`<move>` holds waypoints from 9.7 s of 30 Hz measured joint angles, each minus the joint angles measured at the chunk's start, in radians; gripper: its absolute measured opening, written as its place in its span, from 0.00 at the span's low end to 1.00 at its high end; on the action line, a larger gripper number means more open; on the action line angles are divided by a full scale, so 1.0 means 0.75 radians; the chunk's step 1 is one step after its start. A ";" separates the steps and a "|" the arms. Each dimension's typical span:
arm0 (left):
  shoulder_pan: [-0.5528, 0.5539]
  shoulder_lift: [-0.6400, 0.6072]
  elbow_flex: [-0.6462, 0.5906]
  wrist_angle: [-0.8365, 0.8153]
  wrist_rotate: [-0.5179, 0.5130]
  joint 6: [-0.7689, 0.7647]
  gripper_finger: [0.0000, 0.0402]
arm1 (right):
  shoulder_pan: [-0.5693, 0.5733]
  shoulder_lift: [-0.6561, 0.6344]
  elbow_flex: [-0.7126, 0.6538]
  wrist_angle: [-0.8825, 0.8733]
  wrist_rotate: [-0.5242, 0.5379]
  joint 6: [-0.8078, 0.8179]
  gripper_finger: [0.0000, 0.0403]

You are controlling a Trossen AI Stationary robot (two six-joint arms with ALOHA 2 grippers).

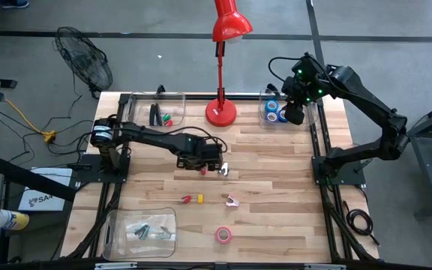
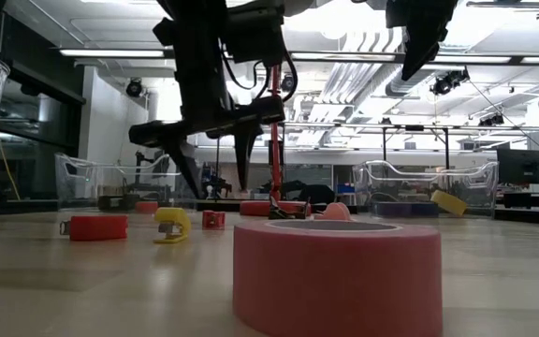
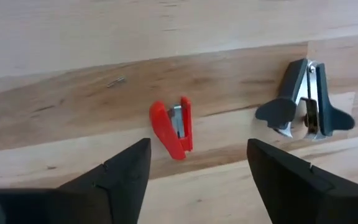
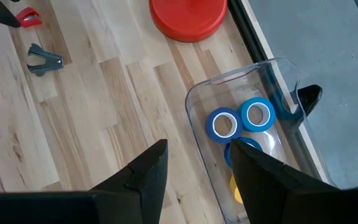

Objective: Pick and place Stapler, Stapler remover, tape
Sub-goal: Put the top red stapler into the top left transparent bin, then put the red stapler into the top left transparent bin

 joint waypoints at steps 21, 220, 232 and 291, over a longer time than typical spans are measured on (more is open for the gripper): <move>-0.004 0.080 -0.001 -0.049 -0.079 -0.070 0.59 | 0.000 0.000 0.000 -0.017 -0.001 0.022 0.41; -0.224 -0.236 -0.015 -0.510 0.183 0.538 0.58 | -0.130 -0.872 -1.007 0.543 -0.551 -0.069 0.41; -0.366 -0.137 -0.041 -0.287 0.209 0.513 0.80 | -0.130 -0.872 -1.007 0.532 -0.551 -0.060 0.41; -0.198 -0.134 0.000 -0.454 0.059 0.739 0.20 | -0.130 -0.870 -1.008 0.527 -0.534 0.009 0.41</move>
